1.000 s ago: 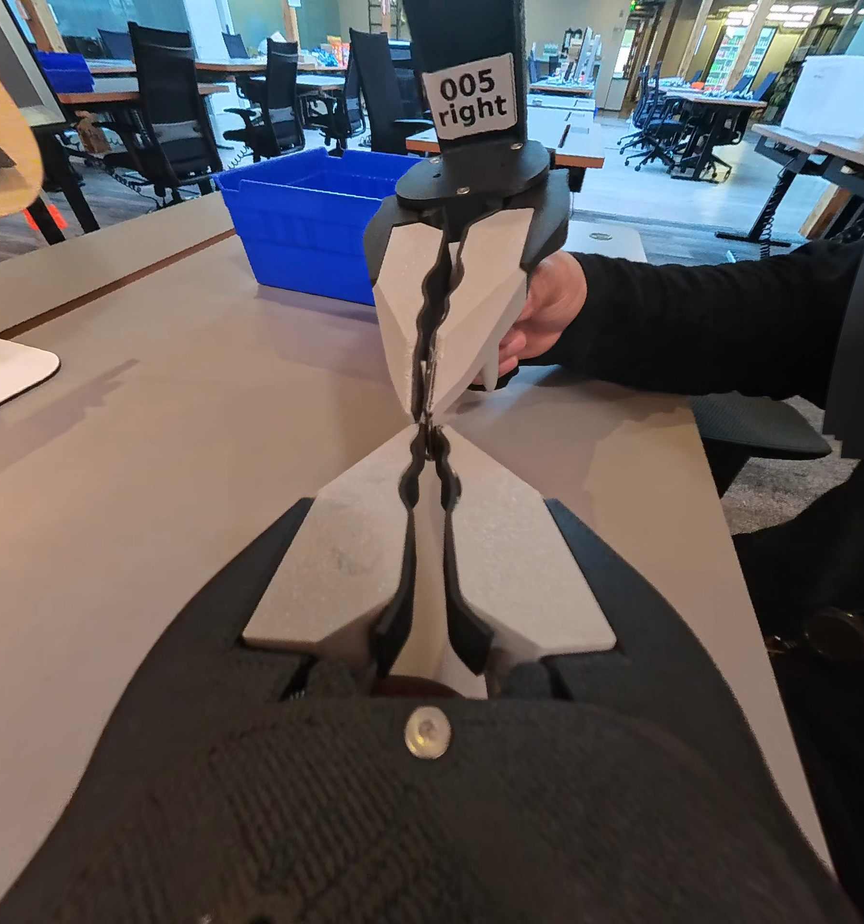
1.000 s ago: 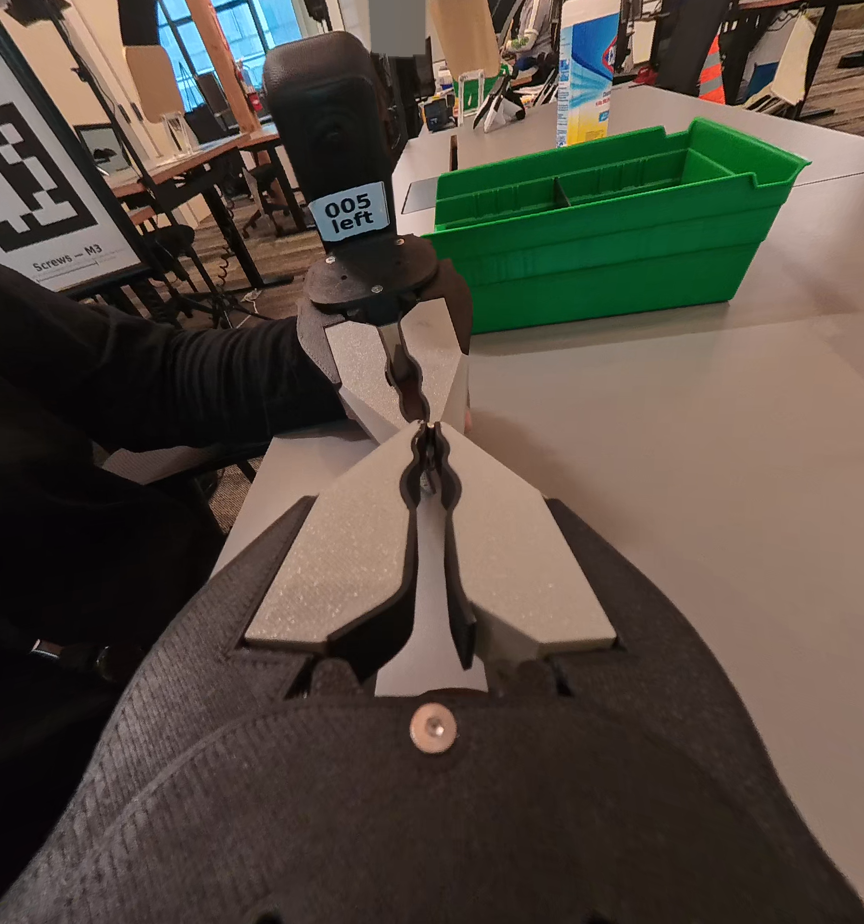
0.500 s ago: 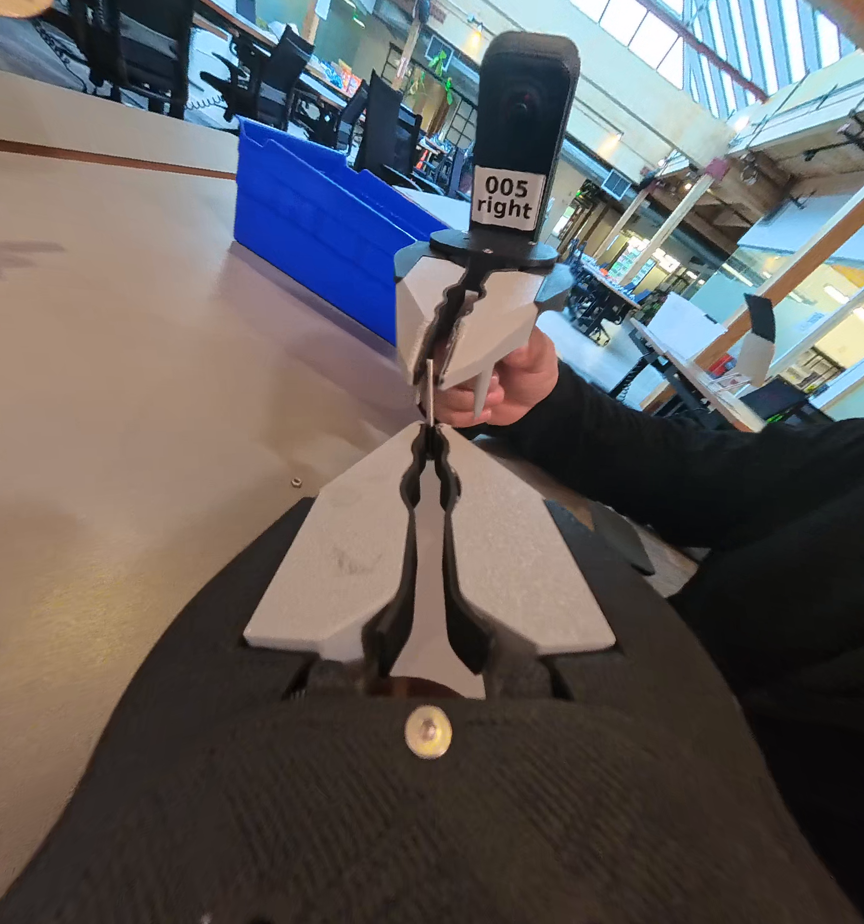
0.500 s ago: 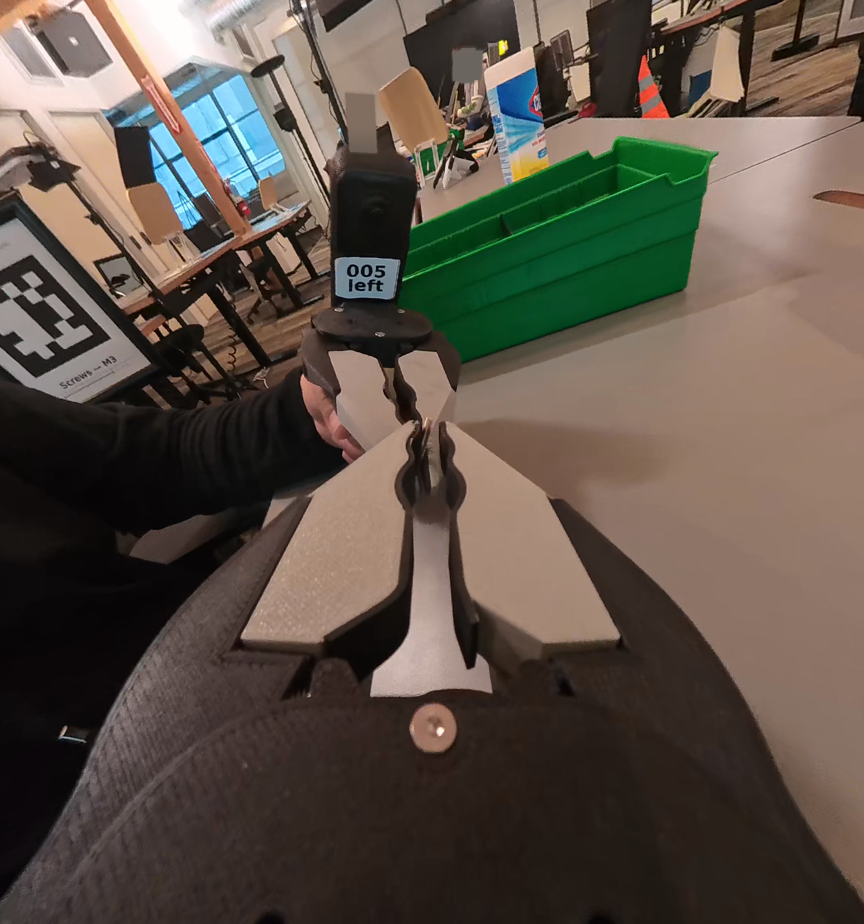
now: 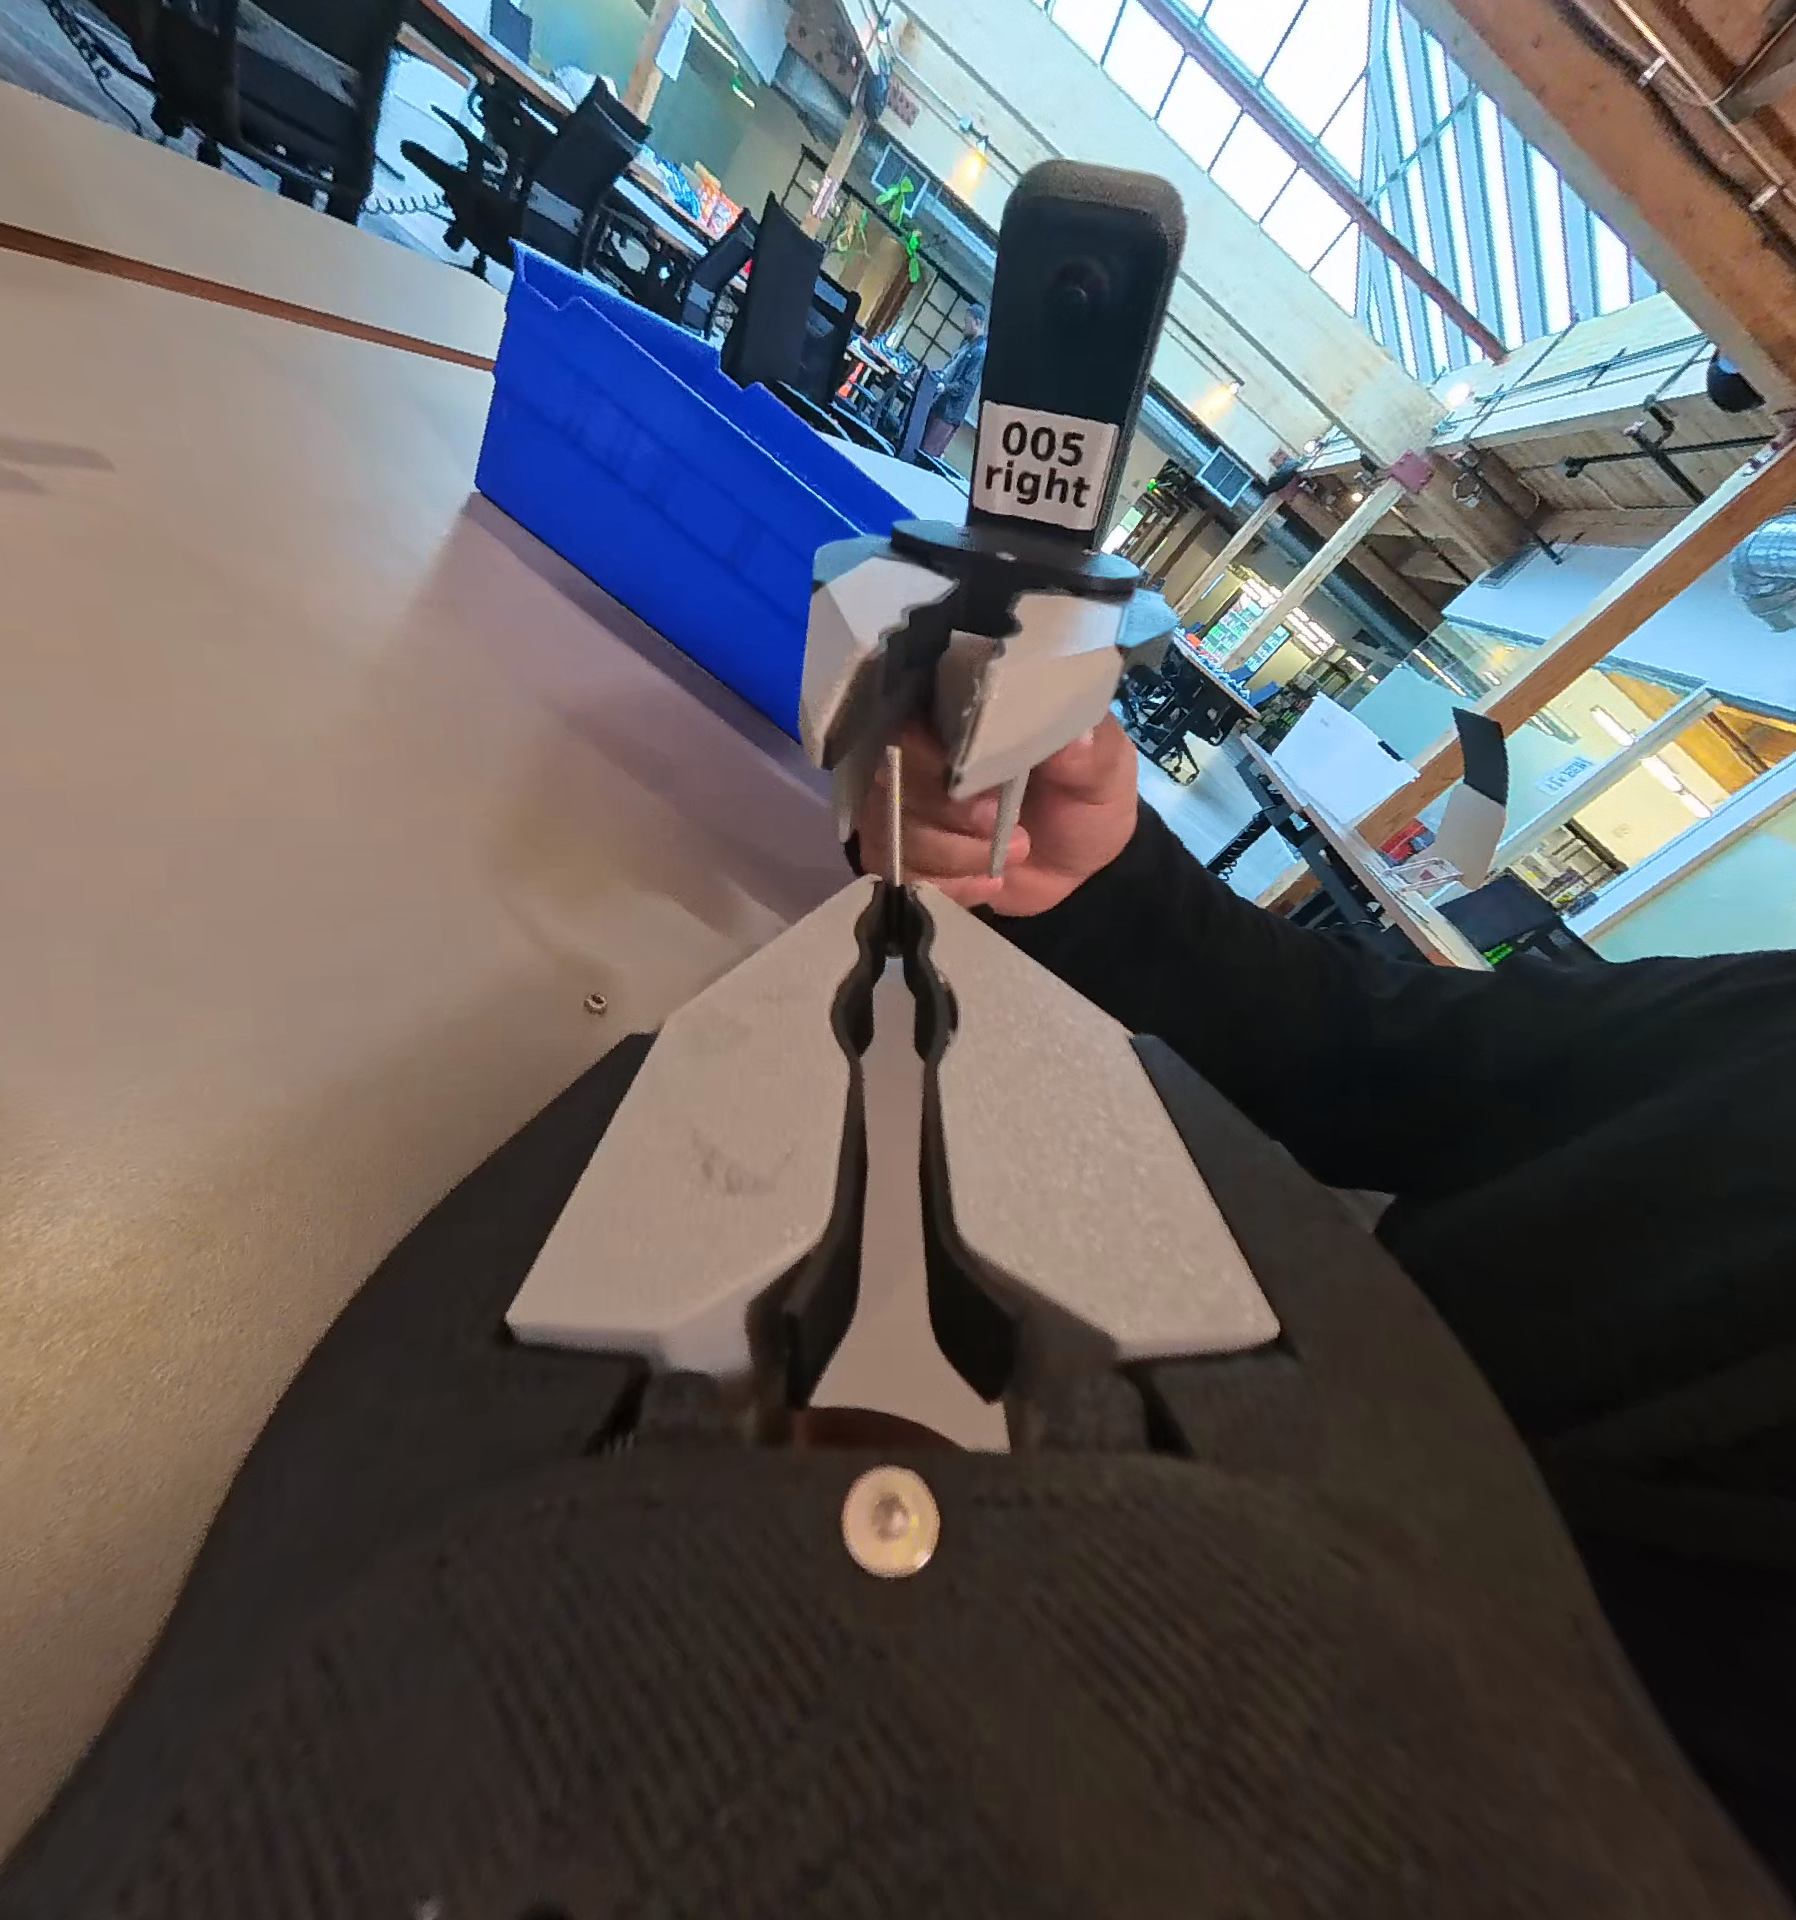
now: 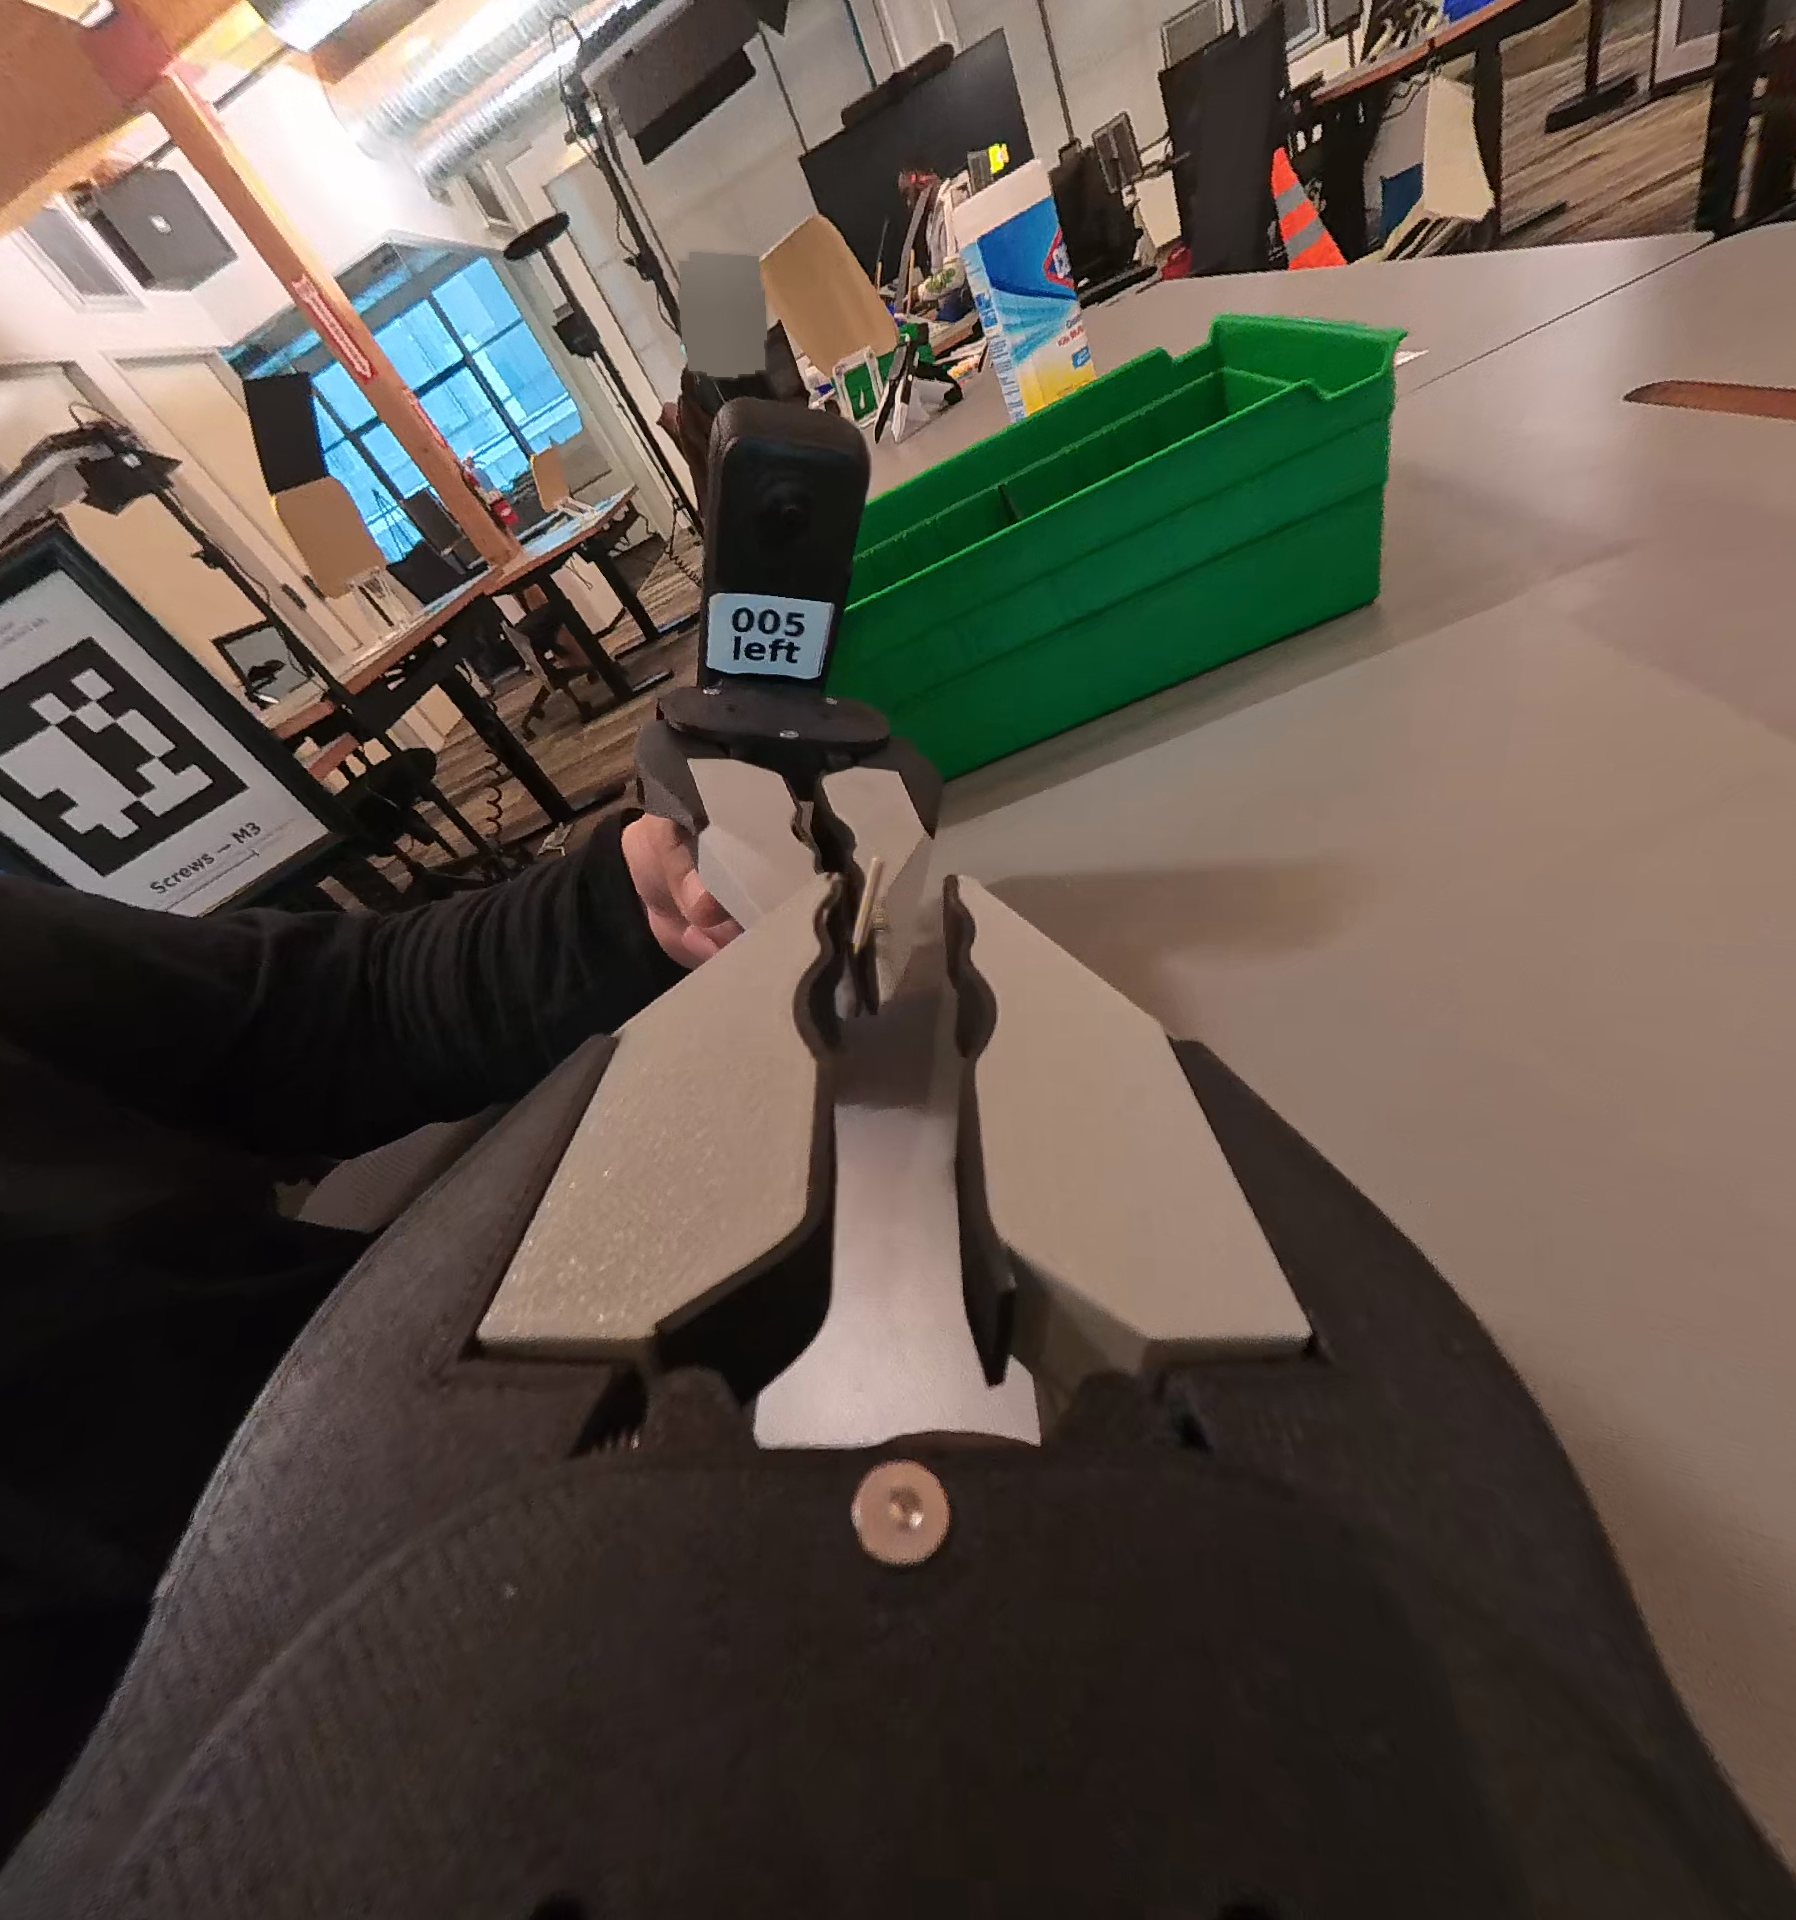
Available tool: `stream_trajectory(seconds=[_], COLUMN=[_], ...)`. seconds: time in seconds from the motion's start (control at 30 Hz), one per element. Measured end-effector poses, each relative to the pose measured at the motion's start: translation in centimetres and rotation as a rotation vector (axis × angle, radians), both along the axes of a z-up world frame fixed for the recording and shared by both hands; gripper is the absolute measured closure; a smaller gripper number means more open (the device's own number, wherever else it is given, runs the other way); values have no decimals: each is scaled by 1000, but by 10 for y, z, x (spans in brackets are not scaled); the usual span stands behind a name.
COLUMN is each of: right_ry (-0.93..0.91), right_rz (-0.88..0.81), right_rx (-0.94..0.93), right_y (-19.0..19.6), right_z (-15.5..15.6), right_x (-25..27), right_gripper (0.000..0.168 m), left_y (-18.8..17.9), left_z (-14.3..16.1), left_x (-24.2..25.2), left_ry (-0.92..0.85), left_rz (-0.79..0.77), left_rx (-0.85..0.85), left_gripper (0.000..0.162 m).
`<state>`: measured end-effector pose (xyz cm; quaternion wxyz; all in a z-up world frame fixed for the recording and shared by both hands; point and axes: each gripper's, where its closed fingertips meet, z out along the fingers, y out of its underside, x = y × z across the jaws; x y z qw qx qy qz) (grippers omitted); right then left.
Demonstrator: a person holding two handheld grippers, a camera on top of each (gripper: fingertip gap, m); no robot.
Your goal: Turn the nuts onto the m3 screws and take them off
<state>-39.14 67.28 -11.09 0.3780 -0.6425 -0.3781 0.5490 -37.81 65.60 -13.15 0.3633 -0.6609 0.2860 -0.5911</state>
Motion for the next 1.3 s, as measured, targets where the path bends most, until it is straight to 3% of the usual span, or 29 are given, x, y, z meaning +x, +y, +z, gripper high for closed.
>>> stream_trajectory(seconds=[0.13,0.27,1.3], right_ry=[-3,-18,-12], right_rz=[25,45,85], right_rx=[-26,-22,-49], right_y=[-4,-8,-17], right_z=[-3,-6,-7], right_x=[-9,-12,-10], right_gripper=[153,168,168], left_y=[-1,-3,-8], left_z=[-2,-4,-4], left_x=[1,3,5], left_ry=[11,33,71], left_rz=[-5,-9,-16], left_rx=[1,25,96], left_gripper=[162,162,162])
